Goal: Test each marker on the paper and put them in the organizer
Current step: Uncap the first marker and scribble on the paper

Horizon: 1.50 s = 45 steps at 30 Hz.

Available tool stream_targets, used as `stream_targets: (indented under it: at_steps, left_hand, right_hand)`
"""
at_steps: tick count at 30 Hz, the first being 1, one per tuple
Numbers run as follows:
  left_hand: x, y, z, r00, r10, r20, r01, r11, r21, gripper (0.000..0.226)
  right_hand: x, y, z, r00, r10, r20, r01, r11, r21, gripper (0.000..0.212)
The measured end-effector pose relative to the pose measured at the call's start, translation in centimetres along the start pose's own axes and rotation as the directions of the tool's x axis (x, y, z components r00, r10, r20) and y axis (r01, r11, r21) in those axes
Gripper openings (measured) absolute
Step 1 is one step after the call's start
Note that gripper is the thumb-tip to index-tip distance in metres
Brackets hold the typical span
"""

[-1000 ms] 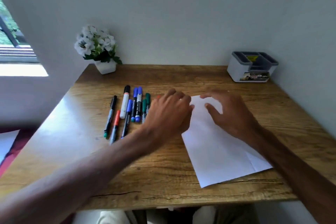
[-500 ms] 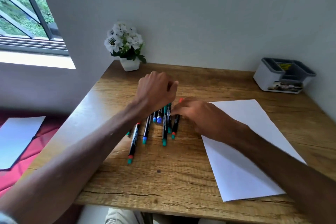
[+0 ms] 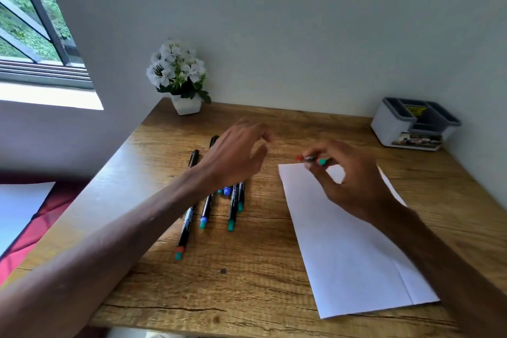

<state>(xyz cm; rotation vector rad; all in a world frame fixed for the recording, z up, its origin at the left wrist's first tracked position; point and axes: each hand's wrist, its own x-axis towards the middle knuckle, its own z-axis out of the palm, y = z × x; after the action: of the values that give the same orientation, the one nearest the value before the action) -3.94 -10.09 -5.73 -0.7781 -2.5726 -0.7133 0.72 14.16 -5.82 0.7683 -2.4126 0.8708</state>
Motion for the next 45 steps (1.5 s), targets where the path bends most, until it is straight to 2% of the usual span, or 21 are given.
stream_targets:
  at_steps: [2,5,7,10,12,18,23,25,27,29,31,33,35,37,39,41,43,45]
  left_hand:
    - [-0.6,0.6,0.2,0.988,0.101,0.115,-0.104,0.994,0.021,0.024]
    - [-1.2,1.9,0.9,0.926,0.225,0.302,-0.253,0.966,0.054,0.033]
    - [-1.3,2.2,1.3,0.9,0.237,0.365,-0.278,0.959,0.063,0.038]
    - [-1.4,2.6,1.2,0.902,0.246,0.355,-0.286,0.956,0.065,0.04]
    - [-1.6,3.3,0.9,0.901,0.254,0.353,-0.301,0.95,0.084,0.043]
    - [-2.9,4.9,0.2,0.849,0.3,0.435,-0.354,0.934,0.049,0.048]
    - [-3.9,5.1,-0.4,0.843,0.308,0.441,-0.324,0.945,-0.04,0.048]
    - [-4.2,5.2,-0.6,0.852,0.325,0.41,-0.337,0.94,-0.047,0.045]
    - [-4.1,5.0,-0.8,0.898,0.327,0.295,-0.32,0.945,-0.071,0.036]
    - [-3.4,4.4,-0.6,0.948,0.301,0.102,-0.291,0.951,-0.101,0.029]
    - [-2.3,3.7,-0.2,0.972,0.233,0.029,-0.23,0.97,-0.082,0.032]
    - [-1.3,2.9,0.5,0.973,0.207,0.103,-0.203,0.978,-0.043,0.034]
    - [-0.8,2.3,1.1,0.952,0.246,0.185,-0.243,0.969,-0.036,0.03]
    - [-0.7,1.9,1.6,0.948,0.258,0.189,-0.249,0.966,-0.066,0.034]
    - [-1.1,1.6,1.8,0.953,0.255,0.165,-0.249,0.967,-0.058,0.041]
    - [-1.7,1.3,1.9,0.947,0.285,0.151,-0.286,0.958,-0.015,0.045]
    - [-2.2,1.3,1.8,0.943,0.304,0.139,-0.308,0.951,0.009,0.043]
    - [-2.6,1.6,1.7,0.944,0.311,0.114,-0.315,0.949,0.018,0.042]
  right_hand:
    - [-0.5,0.4,-0.1,0.982,0.148,-0.114,-0.135,0.984,0.114,0.013]
    - [-0.7,1.1,-0.7,0.891,0.409,-0.195,-0.321,0.874,0.366,0.013]
    - [-0.6,1.3,-0.9,0.844,0.508,-0.172,-0.374,0.787,0.49,0.014]
    - [-0.7,0.7,-1.0,0.805,0.591,-0.048,-0.444,0.654,0.612,0.011]
    - [-1.0,0.4,-0.9,0.796,0.604,0.04,-0.472,0.579,0.665,0.01]
    - [-2.2,0.0,-1.1,0.797,0.567,0.207,-0.519,0.468,0.715,0.006]
    - [-3.2,0.1,-0.9,0.785,0.562,0.261,-0.557,0.455,0.694,0.007]
    - [-3.3,0.1,-0.5,0.79,0.543,0.284,-0.561,0.454,0.692,0.013]
    - [-3.0,0.0,-0.3,0.794,0.527,0.303,-0.562,0.445,0.698,0.018]
    - [-2.2,0.0,-0.3,0.8,0.518,0.301,-0.555,0.451,0.698,0.018]
    - [-1.1,0.2,-0.3,0.814,0.501,0.294,-0.542,0.473,0.695,0.015]
    - [-0.3,0.7,-0.3,0.832,0.472,0.291,-0.523,0.494,0.694,0.014]
    - [-0.1,1.2,-0.4,0.842,0.461,0.28,-0.511,0.512,0.691,0.017]
    - [-0.3,1.8,-0.8,0.851,0.46,0.253,-0.502,0.571,0.649,0.02]
    - [-0.7,2.4,-1.4,0.874,0.422,0.243,-0.484,0.705,0.518,0.017]
    - [-0.9,2.7,-1.9,0.915,0.336,0.224,-0.393,0.867,0.306,0.018]
    - [-0.9,2.7,-1.9,0.968,0.175,0.179,-0.192,0.978,0.08,0.02]
    - [-1.0,2.2,-1.1,0.985,-0.009,0.175,0.024,0.996,-0.084,0.022]
